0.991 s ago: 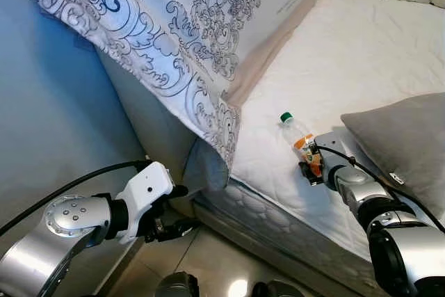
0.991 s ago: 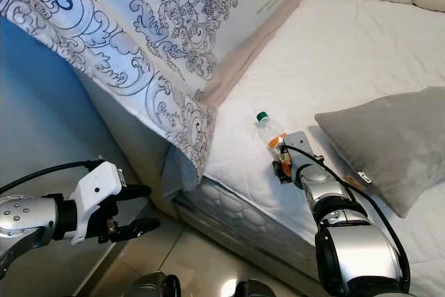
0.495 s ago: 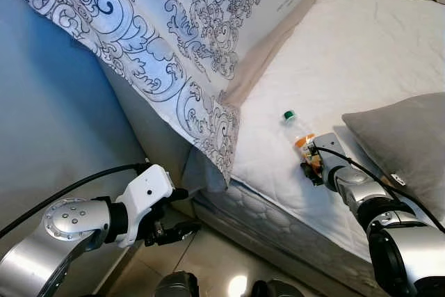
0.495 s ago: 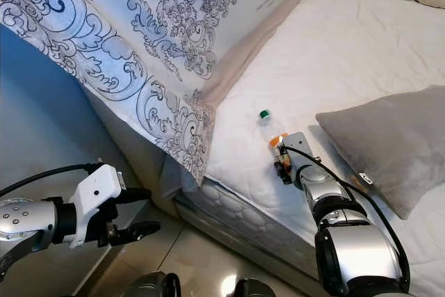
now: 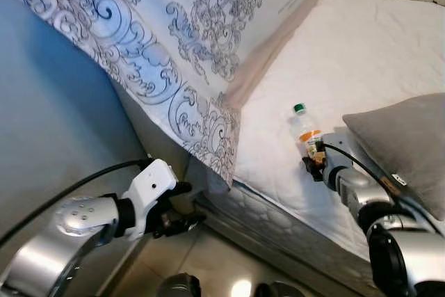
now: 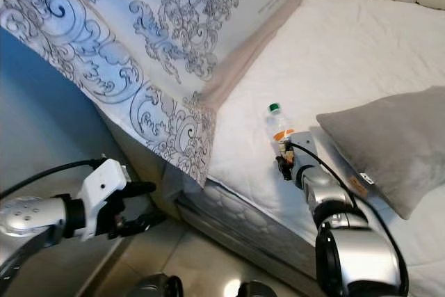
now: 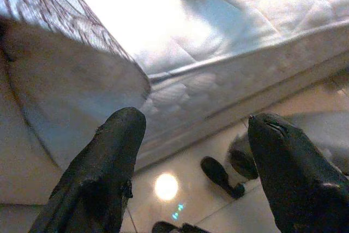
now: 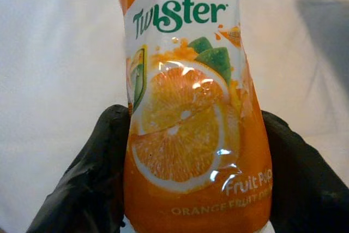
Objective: Clean up the room
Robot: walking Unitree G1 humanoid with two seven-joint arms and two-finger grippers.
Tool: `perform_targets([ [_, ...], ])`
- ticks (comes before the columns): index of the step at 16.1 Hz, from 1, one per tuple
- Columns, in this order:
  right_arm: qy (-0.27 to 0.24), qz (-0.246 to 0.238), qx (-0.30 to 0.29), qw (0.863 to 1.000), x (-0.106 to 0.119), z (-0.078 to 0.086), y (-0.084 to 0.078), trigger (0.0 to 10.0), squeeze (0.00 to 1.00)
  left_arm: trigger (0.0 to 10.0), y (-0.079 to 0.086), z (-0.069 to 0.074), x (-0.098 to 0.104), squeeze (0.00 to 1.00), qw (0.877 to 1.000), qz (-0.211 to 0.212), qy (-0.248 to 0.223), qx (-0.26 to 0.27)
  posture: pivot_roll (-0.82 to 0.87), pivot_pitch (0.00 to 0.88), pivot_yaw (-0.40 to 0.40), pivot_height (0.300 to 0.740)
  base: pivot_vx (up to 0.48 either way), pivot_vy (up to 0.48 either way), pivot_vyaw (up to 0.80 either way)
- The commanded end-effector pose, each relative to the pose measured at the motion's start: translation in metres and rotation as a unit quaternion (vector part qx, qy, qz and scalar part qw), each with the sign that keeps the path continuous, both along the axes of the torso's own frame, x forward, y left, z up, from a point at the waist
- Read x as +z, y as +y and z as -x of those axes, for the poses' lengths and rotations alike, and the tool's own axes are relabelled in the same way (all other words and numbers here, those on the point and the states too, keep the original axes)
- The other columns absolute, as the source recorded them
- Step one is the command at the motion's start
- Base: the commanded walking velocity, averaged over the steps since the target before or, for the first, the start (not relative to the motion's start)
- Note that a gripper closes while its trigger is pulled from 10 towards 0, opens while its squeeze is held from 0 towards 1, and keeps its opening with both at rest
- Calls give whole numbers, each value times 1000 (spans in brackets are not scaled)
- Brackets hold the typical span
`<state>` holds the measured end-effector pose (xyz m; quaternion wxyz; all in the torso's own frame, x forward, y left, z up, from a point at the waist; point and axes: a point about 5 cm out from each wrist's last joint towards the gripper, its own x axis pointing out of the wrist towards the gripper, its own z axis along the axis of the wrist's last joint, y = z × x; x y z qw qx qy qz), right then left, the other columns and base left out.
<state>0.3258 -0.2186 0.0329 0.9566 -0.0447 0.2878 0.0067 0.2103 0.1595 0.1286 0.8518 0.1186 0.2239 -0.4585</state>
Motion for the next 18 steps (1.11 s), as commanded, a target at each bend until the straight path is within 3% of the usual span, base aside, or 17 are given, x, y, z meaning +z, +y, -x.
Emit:
perform_targets([
  [1, -24, -22, -12, 999, 1, 0, 2, 0, 0, 10000, 2, -2, -5, 0, 1000, -2, -3, 19, -7, 0, 57, 740, 0, 0, 0],
  [4, -94, -88, -74, 989, 1, 8, 5, 0, 0, 10000, 11, -22, -14, 0, 989, 12, -41, 141, -67, 0, 81, 740, 0, 0, 0],
  [6, -117, -110, -83, 984, 3, 11, 9, 0, 0, 10000, 14, -30, -17, 0, 982, 10, -60, 176, -74, 0, 82, 740, 0, 0, 0],
  [7, -150, -129, -96, 976, 7, 17, 14, 3137, 0, 10000, 15, -40, -22, 0, 970, -2, -85, 228, -79, 0, 78, 740, 0, 0, 0],
  [8, -154, -128, -98, 975, 8, 18, 14, 3137, 0, 10000, 15, -41, -22, 0, 968, -5, -85, 235, -79, 0, 78, 740, 0, 0, 0],
  [9, -150, -113, -108, 976, 6, 17, 16, 10000, 0, 10000, 13, -44, -24, 0, 965, 3, -90, 247, -74, 0, 66, 740, 0, 0, 0],
  [10, -150, -124, -102, 976, 7, 16, 20, 10000, 0, 10000, 12, -45, -26, 0, 962, 5, -93, 257, -73, 0, 63, 740, 0, 0, 0],
  [12, -152, -138, -49, 978, 12, 20, 39, 10000, 0, 10000, 14, -44, -34, 0, 945, 10, -105, 309, -36, 0, 12, 740, 0, 0, 0],
  [14, -146, -136, -34, 979, 11, 24, 43, 10000, 0, 10000, 14, -44, -36, 0, 942, 8, -108, 317, -26, 0, 0, 740, 0, 0, 0],
  [16, -143, -170, -12, 975, 11, 28, 51, 10000, 0, 10000, 15, -46, -35, 0, 939, 5, -118, 324, -25, 0, -13, 740, 0, 0, 0],
  [18, -158, -156, 29, 975, 17, 31, 57, 10000, 0, 10000, 15, -48, -35, 0, 935, 11, -124, 333, -31, 0, -14, 740, 0, -126, 0],
])
